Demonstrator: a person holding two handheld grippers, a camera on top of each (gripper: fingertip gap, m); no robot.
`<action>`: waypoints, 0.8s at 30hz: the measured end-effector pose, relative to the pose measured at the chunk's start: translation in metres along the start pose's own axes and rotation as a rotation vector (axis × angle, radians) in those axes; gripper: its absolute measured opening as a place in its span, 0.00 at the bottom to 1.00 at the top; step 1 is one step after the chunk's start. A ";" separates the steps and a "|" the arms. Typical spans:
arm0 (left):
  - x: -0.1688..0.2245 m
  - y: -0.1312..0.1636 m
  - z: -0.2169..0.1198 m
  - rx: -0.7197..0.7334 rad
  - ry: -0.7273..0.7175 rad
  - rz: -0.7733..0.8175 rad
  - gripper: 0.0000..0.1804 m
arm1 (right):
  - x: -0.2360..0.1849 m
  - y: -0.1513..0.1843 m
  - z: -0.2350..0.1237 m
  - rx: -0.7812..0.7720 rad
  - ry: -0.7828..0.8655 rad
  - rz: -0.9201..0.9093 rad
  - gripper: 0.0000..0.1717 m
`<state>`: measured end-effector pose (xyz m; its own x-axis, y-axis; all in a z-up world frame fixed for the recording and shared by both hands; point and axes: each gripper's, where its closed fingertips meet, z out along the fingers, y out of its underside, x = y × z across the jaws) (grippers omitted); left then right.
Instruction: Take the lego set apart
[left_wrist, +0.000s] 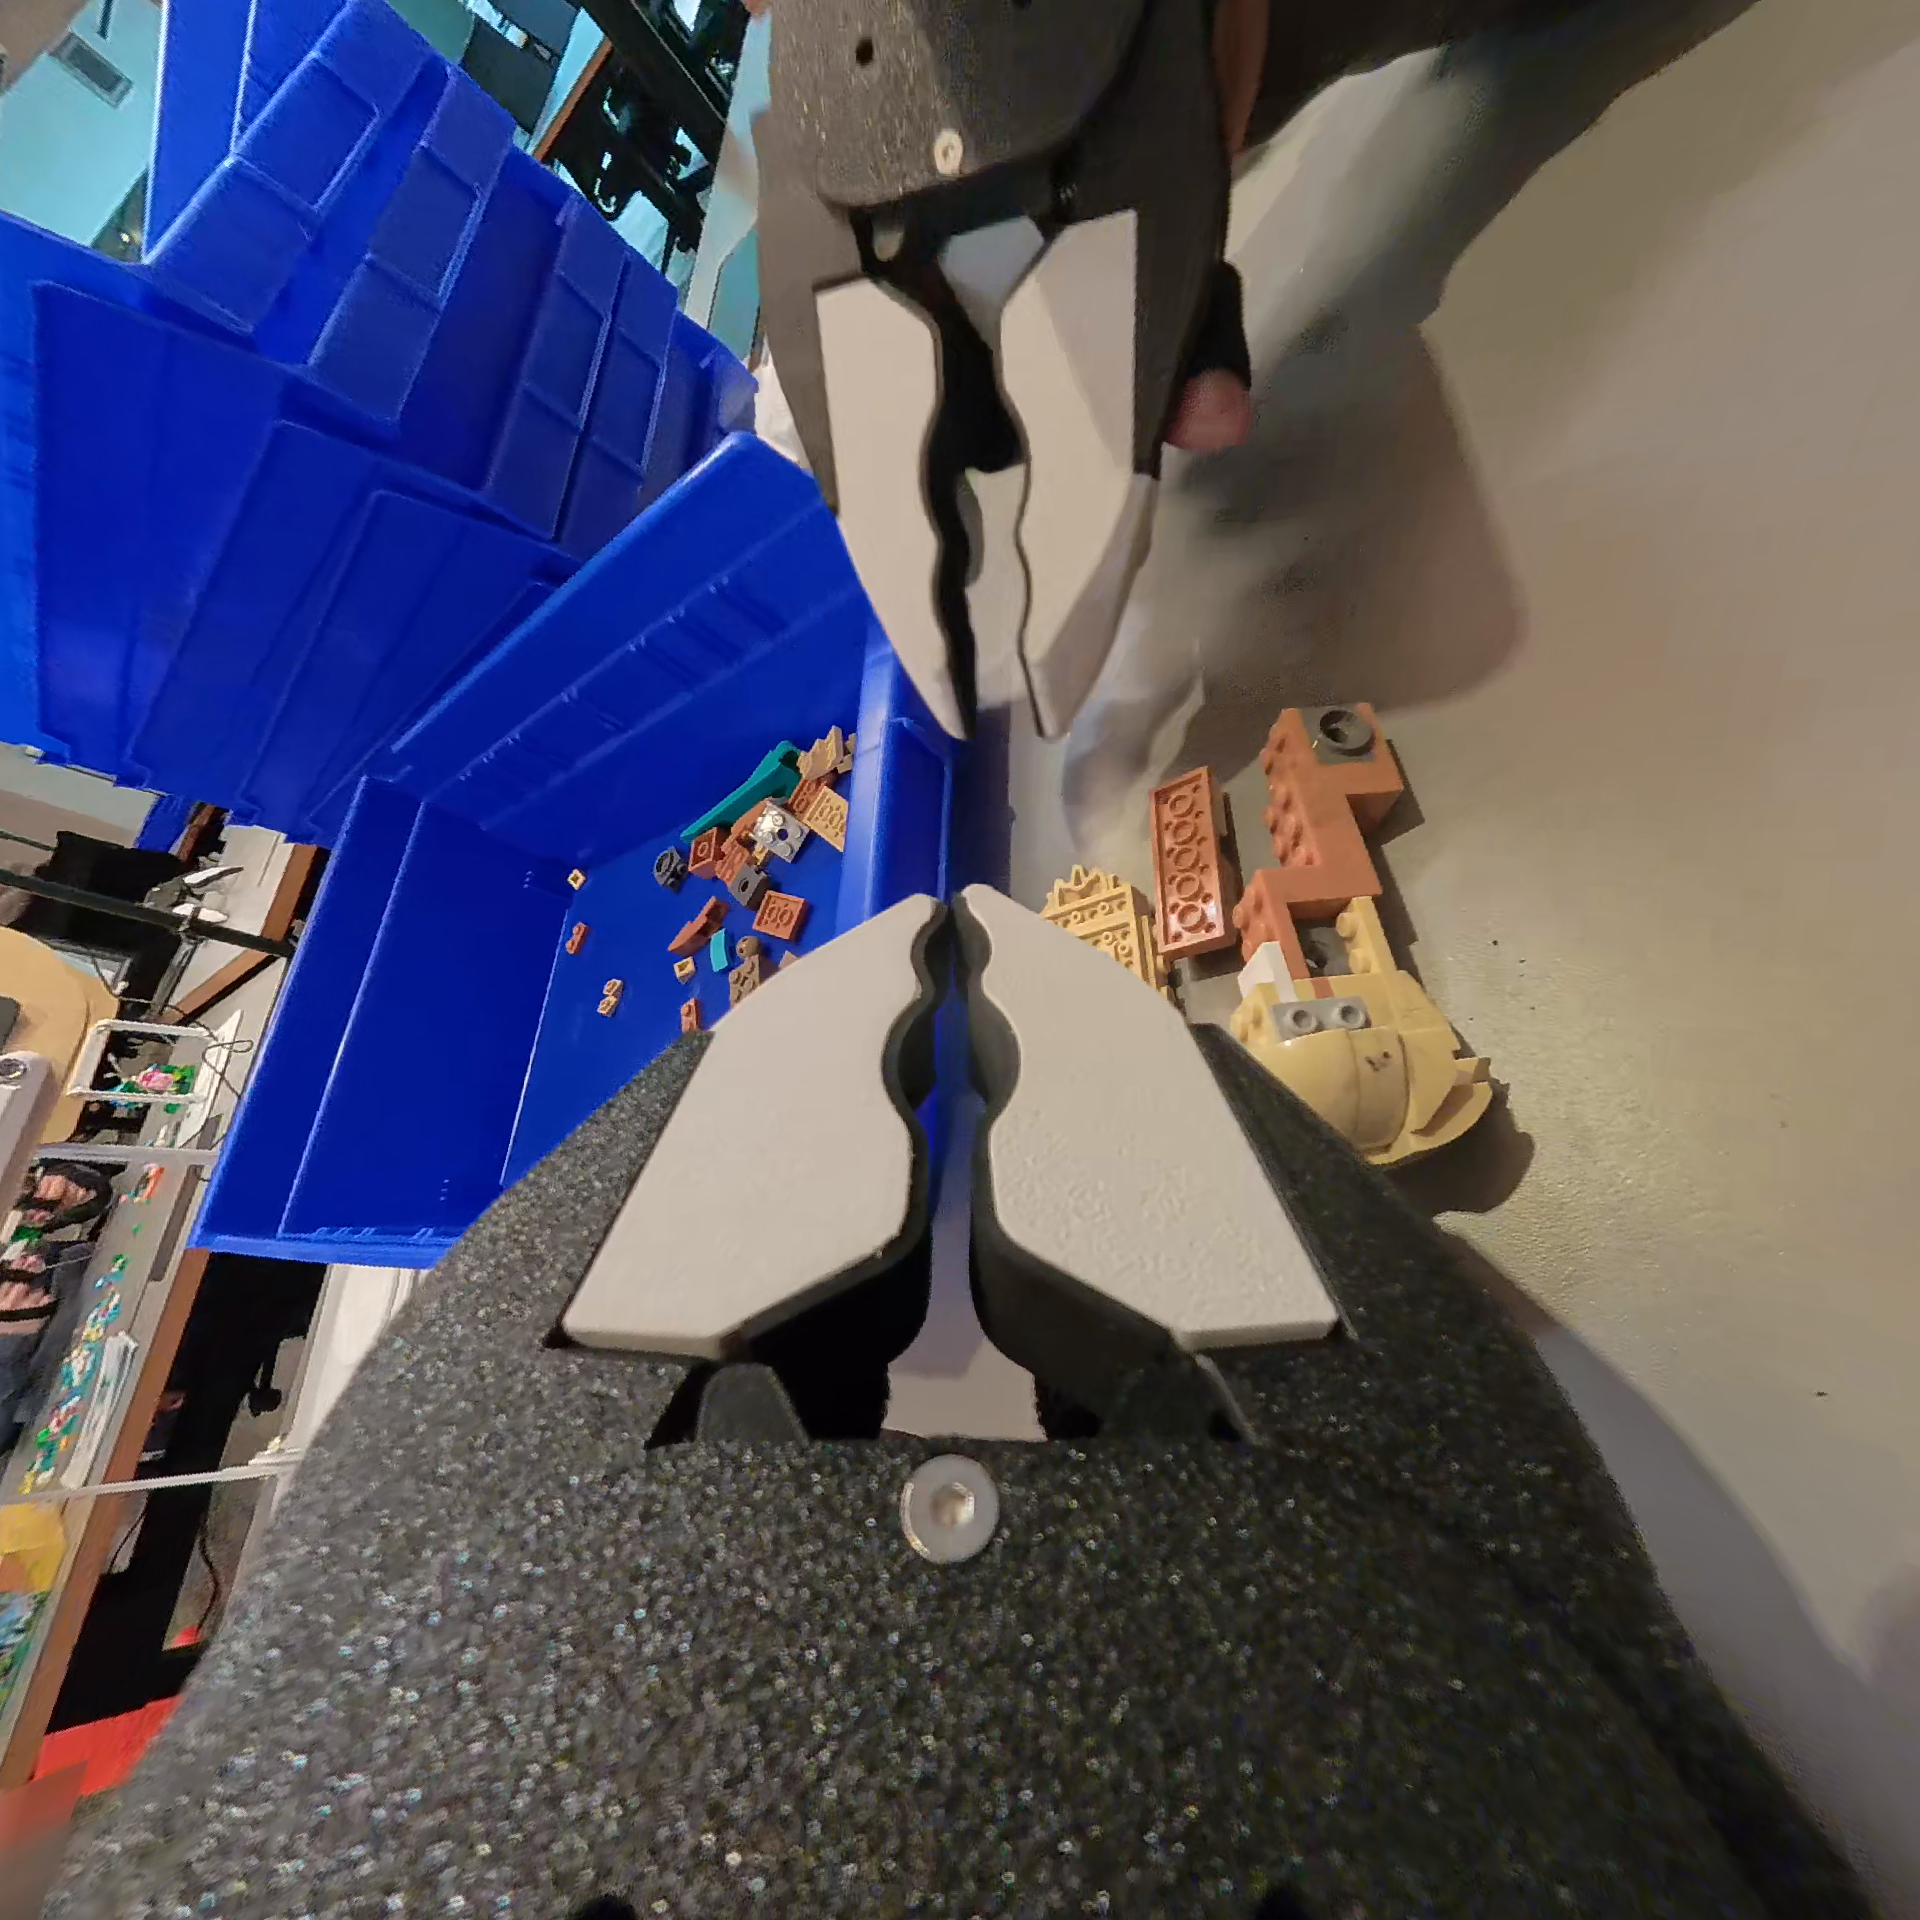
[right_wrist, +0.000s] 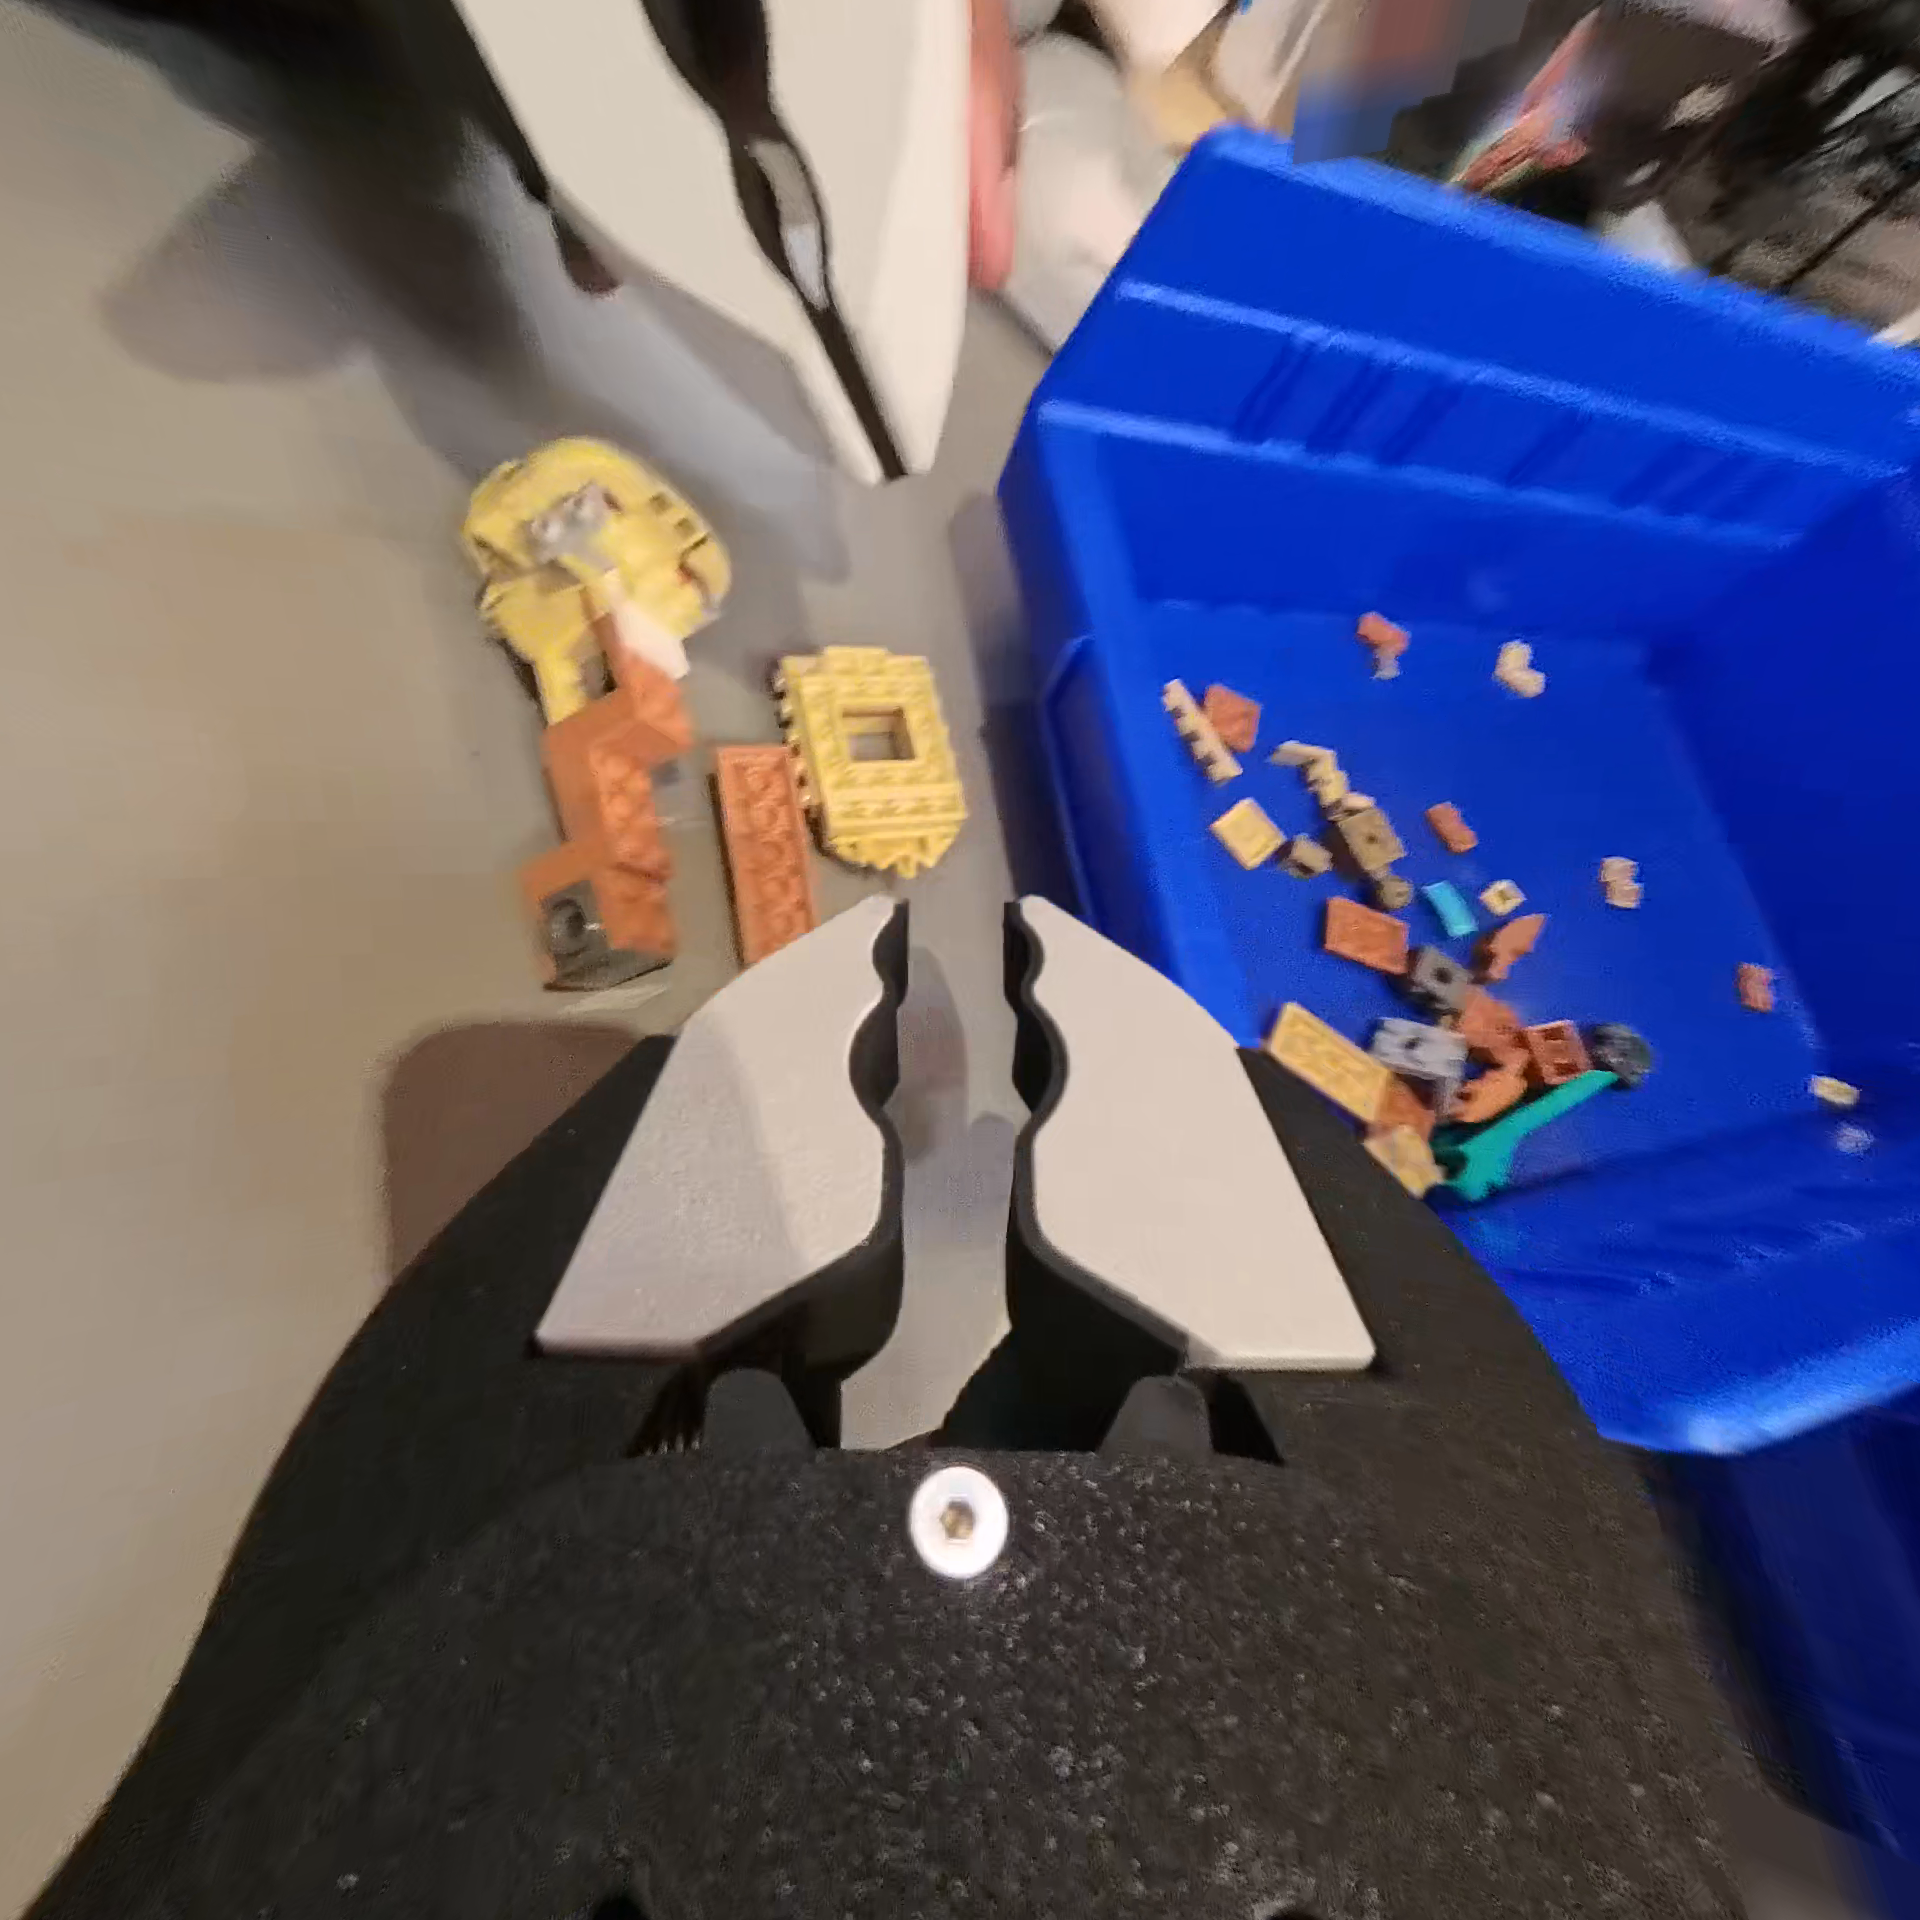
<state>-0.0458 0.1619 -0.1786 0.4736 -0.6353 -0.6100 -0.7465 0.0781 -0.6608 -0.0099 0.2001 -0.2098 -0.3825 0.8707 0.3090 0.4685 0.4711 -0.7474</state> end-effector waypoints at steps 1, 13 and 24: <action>0.001 0.000 0.000 0.001 0.005 0.000 0.00 | -0.006 0.003 0.002 -0.013 -0.040 0.008 0.10; 0.010 -0.002 0.002 0.008 0.050 -0.008 0.01 | -0.039 0.023 0.023 -0.113 -0.221 0.081 0.12; 0.023 -0.003 0.009 0.034 0.180 -0.226 0.11 | -0.023 -0.006 0.010 0.026 -0.096 -0.057 0.10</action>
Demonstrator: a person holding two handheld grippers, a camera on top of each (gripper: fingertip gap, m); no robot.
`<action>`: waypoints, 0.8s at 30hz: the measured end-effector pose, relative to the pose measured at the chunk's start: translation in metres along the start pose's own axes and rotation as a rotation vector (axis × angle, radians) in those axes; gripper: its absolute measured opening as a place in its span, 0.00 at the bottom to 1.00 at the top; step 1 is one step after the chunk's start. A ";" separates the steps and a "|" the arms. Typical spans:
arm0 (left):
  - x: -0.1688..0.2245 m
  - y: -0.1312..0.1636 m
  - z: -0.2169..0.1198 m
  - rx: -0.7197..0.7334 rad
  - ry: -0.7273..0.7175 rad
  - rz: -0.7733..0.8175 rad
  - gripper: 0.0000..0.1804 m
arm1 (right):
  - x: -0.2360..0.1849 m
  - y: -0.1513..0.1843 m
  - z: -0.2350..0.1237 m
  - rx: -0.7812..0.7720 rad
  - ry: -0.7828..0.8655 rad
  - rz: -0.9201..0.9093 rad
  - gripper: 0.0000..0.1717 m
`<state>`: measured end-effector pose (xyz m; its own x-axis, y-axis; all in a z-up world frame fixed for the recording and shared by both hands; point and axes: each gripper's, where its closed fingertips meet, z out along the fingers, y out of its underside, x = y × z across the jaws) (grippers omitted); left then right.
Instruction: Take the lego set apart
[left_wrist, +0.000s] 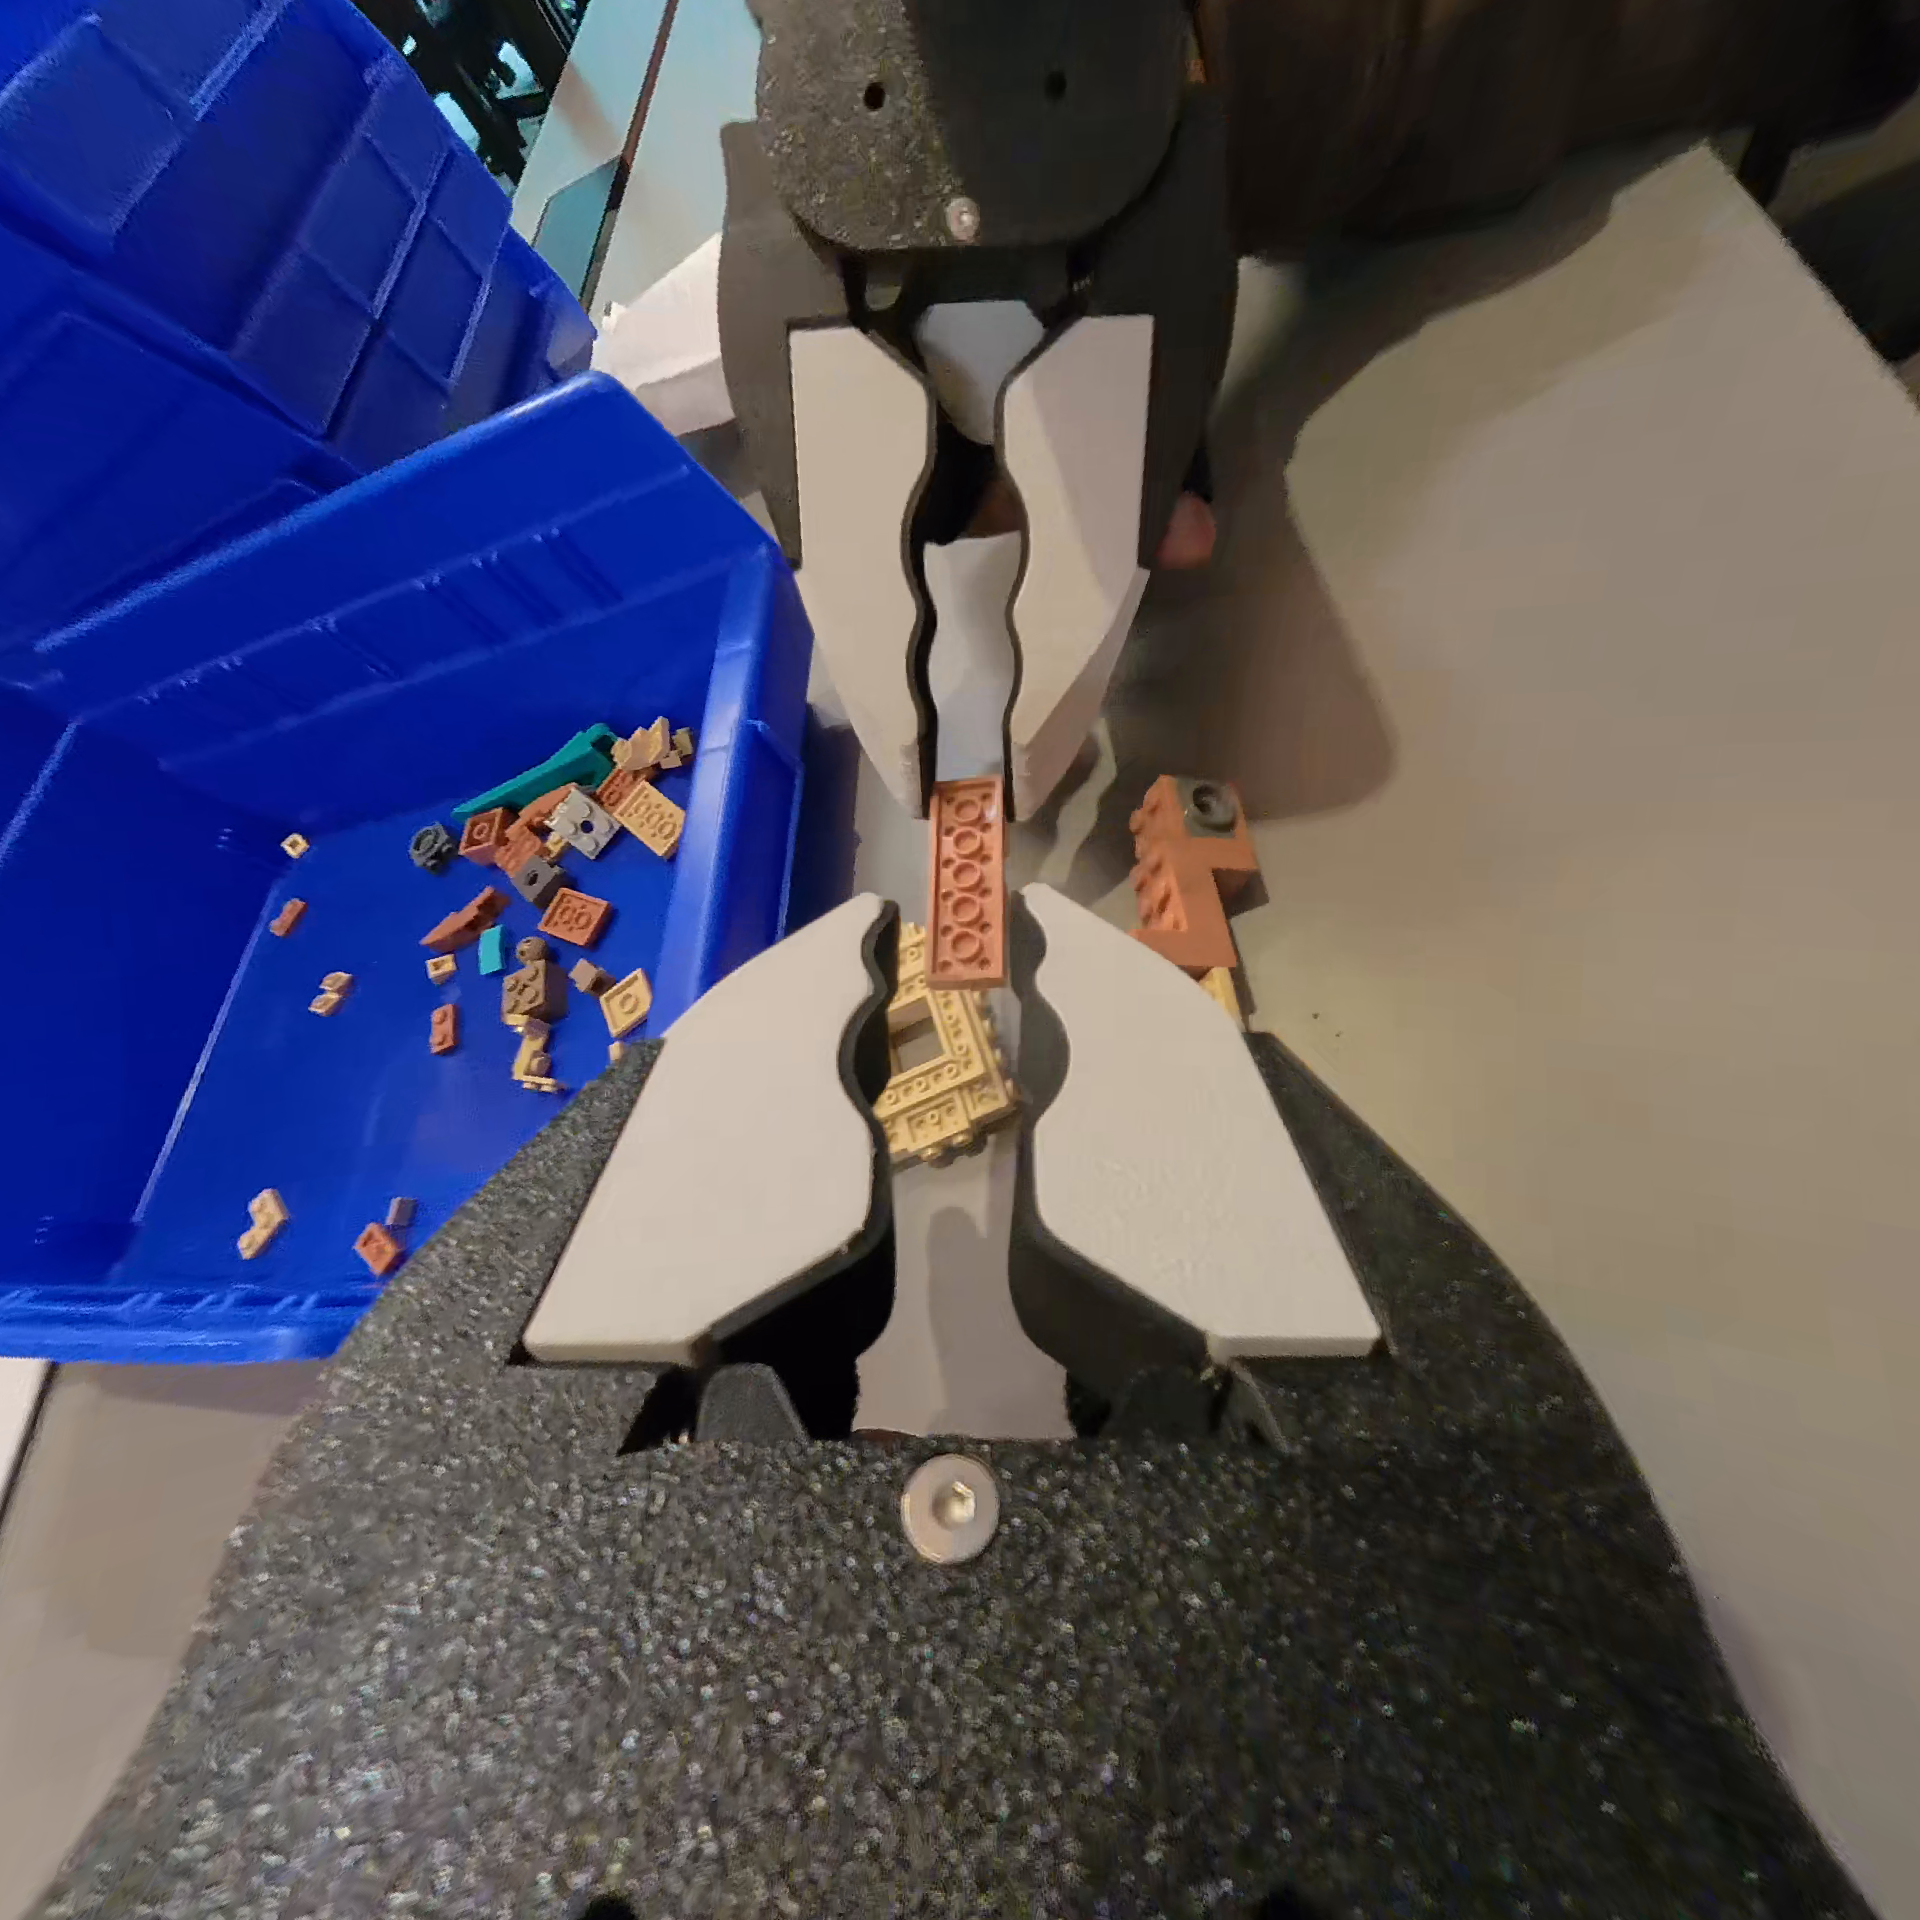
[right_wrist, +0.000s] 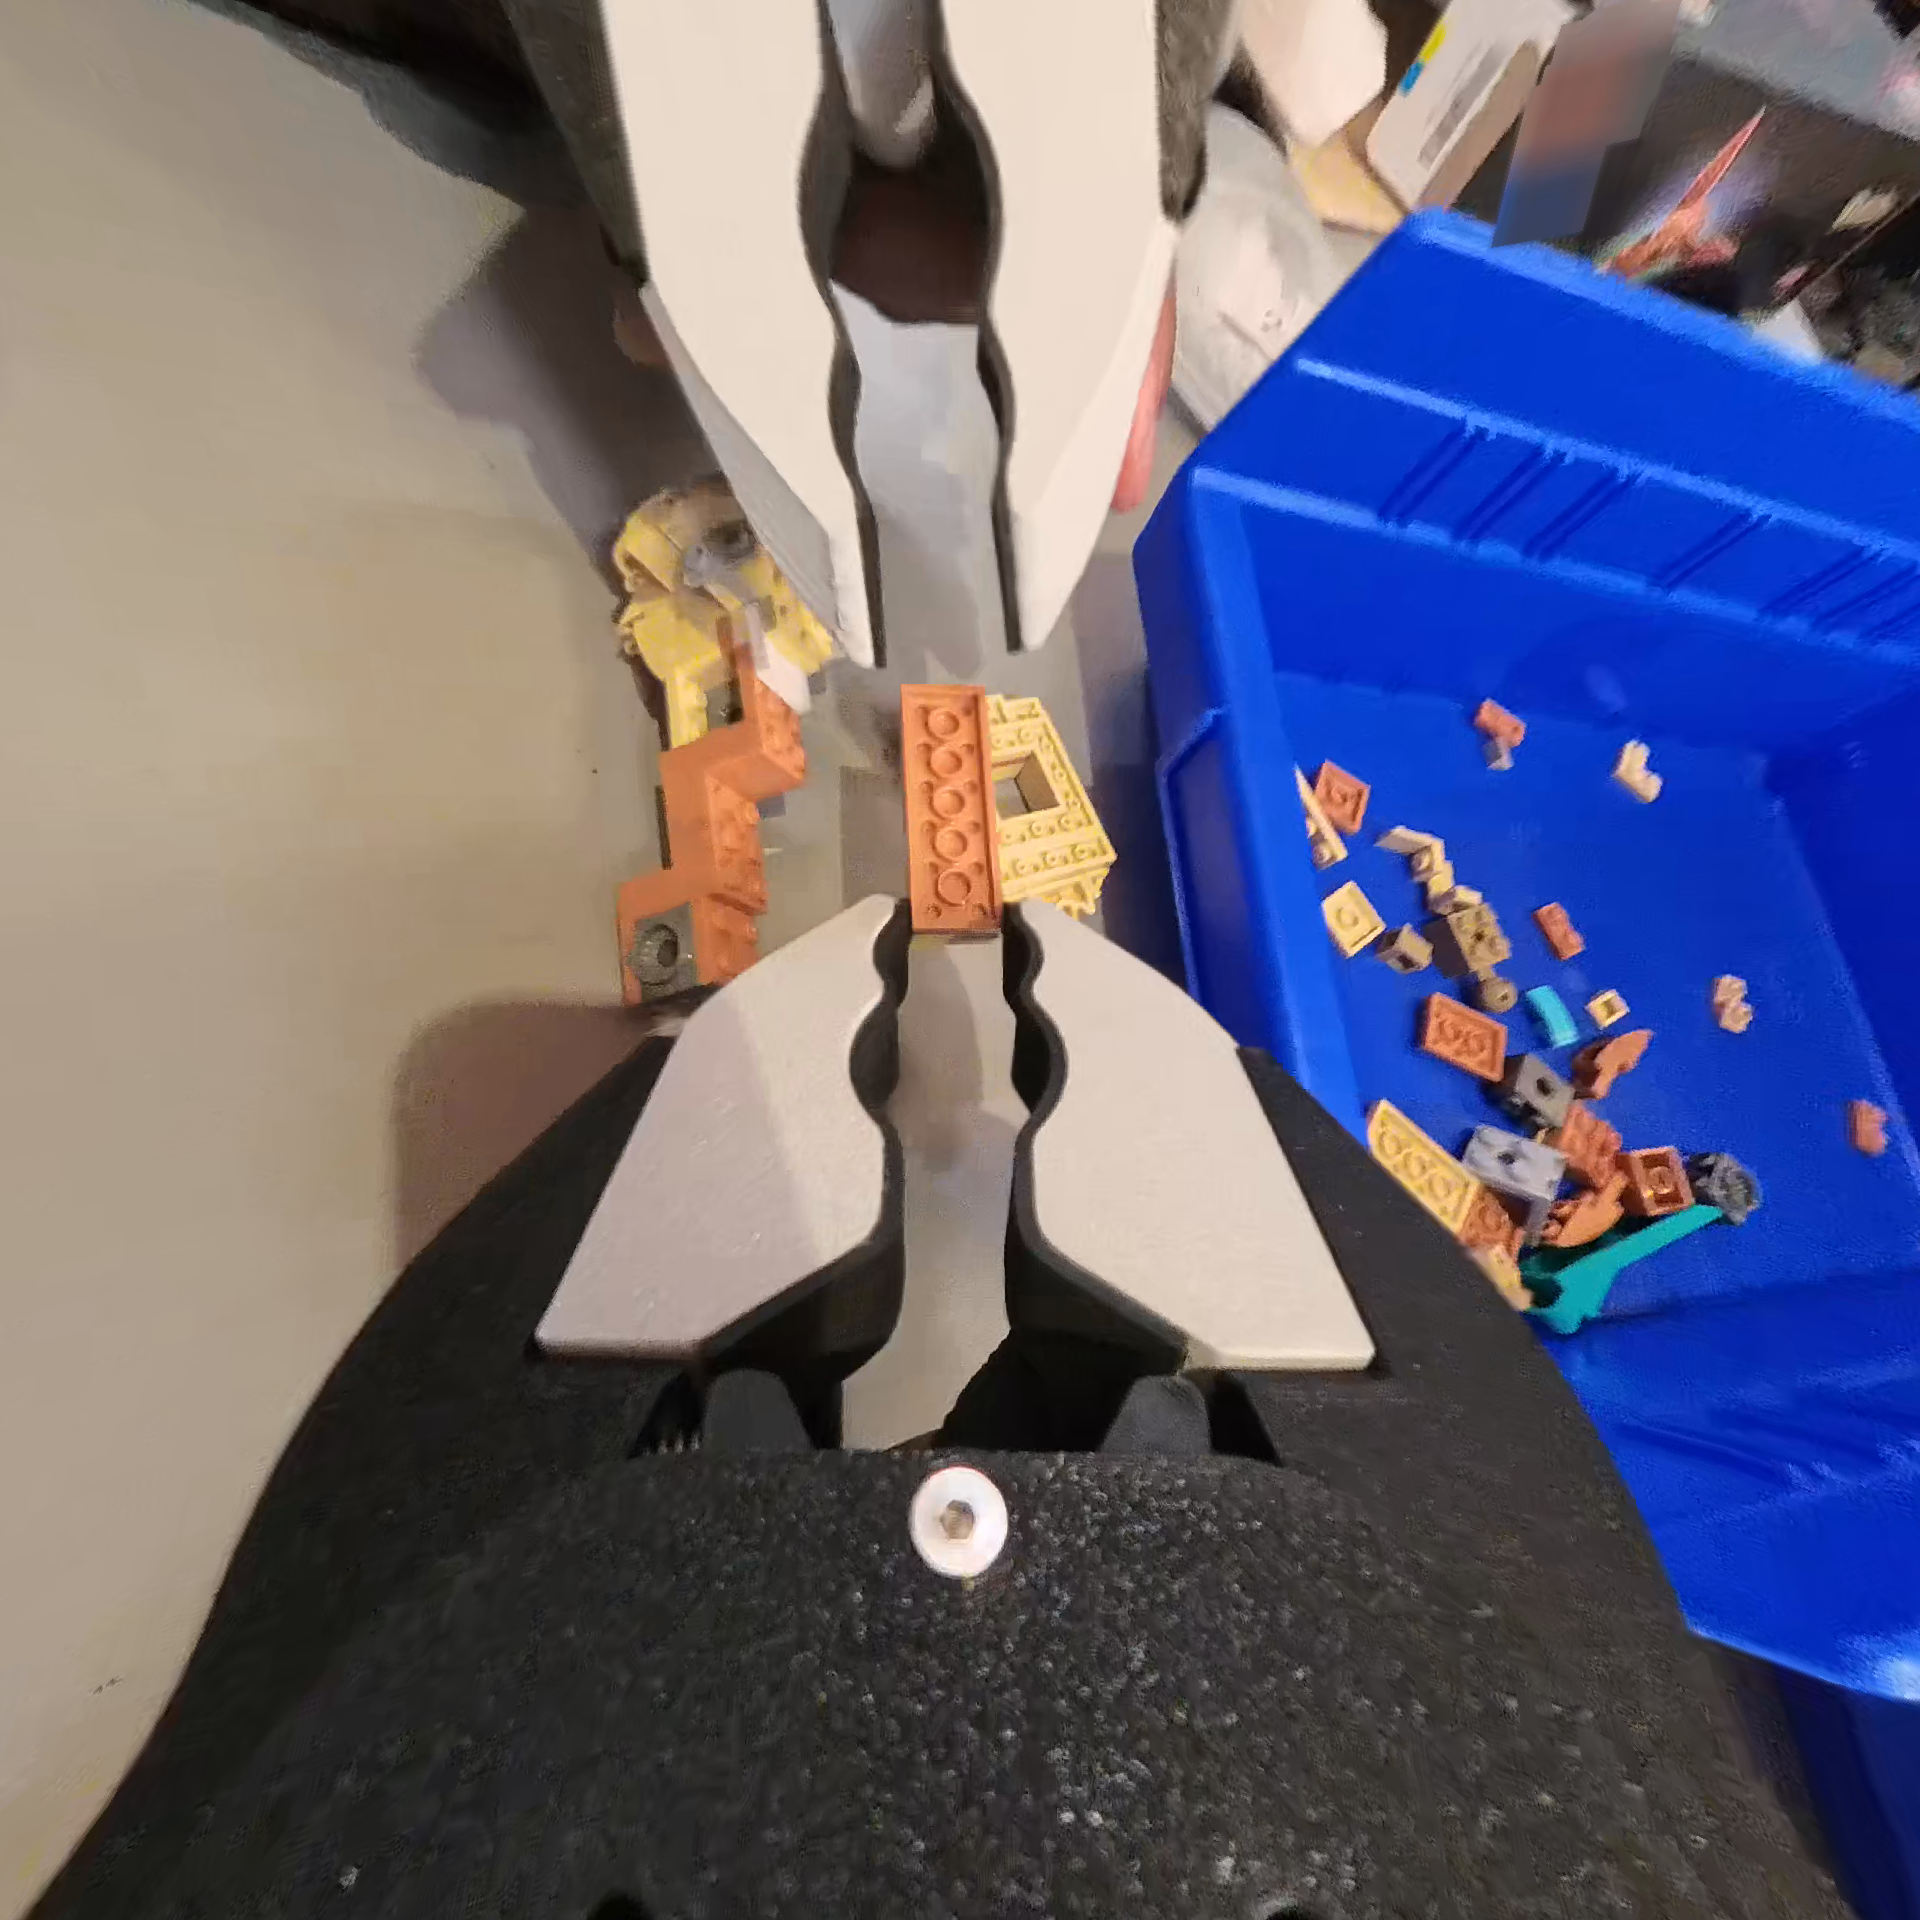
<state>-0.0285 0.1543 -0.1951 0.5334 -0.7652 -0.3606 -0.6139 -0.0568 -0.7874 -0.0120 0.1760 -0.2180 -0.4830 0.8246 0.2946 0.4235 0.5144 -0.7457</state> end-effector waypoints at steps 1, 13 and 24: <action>0.000 -0.001 0.001 0.004 0.006 -0.018 0.12 | 0.000 -0.002 -0.001 0.007 0.010 -0.026 0.10; 0.004 0.006 0.007 -0.060 0.001 0.011 0.10 | 0.000 -0.023 -0.004 0.088 0.063 -0.107 0.10; -0.040 -0.031 -0.023 0.469 0.102 -0.725 0.10 | 0.044 -0.052 -0.030 0.453 0.050 0.469 0.11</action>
<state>-0.0443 0.1718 -0.1445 0.6312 -0.6976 0.3390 0.1728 -0.2996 -0.9383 -0.0324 0.1926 -0.1483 -0.2847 0.9529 -0.1045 0.2105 -0.0442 -0.9766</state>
